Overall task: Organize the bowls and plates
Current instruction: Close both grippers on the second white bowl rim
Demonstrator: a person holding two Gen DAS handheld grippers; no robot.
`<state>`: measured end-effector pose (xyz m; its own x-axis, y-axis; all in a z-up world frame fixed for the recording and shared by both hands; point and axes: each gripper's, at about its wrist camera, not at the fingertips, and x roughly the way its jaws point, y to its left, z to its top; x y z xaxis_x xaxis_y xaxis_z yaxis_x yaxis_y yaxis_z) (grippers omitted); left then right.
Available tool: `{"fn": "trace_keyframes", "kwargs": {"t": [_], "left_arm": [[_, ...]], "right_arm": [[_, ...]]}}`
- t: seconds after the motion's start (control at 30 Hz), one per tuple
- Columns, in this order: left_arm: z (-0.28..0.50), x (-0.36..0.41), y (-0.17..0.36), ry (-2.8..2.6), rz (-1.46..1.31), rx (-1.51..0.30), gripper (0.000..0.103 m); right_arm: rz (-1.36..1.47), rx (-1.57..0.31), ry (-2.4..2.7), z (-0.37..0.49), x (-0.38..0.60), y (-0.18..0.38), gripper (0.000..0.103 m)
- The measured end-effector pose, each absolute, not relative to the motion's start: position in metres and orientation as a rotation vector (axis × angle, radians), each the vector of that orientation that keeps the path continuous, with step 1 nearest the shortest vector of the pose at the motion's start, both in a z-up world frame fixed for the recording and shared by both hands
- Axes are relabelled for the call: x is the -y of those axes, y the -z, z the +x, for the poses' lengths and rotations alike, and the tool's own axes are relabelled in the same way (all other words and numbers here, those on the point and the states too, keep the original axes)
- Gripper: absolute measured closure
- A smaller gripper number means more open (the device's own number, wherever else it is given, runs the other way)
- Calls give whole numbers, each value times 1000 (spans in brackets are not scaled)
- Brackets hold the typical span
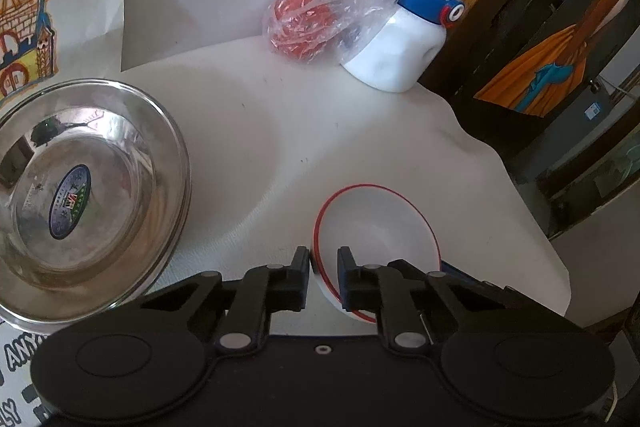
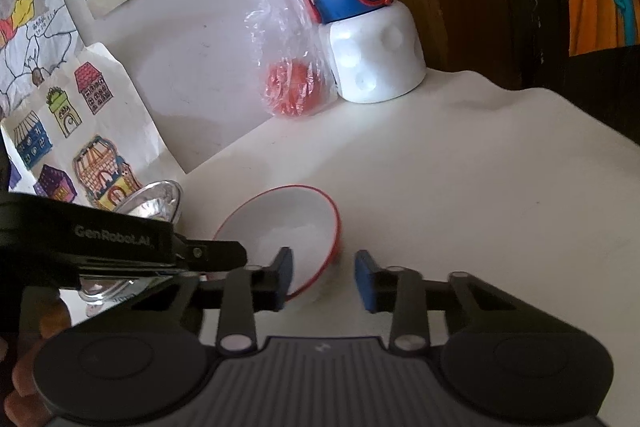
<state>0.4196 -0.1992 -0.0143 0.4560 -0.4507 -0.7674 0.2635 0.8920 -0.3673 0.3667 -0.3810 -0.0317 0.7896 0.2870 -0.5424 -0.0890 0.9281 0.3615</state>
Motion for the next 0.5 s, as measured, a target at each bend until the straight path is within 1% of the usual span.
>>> {"fn": "trace_keyframes", "kwargs": {"t": [0.07,0.23,0.5], "left_arm": [[419,200,14,441,-200,-999,92],[415,202,11,442,-181,-984,94],[395,197,5,446,-176,-993,94]], "right_arm": [[332,-629,-198,367,379,32,76],[332,-627,-171,361,379,31,86],[351,-621,-176,334,381,24,89]]}}
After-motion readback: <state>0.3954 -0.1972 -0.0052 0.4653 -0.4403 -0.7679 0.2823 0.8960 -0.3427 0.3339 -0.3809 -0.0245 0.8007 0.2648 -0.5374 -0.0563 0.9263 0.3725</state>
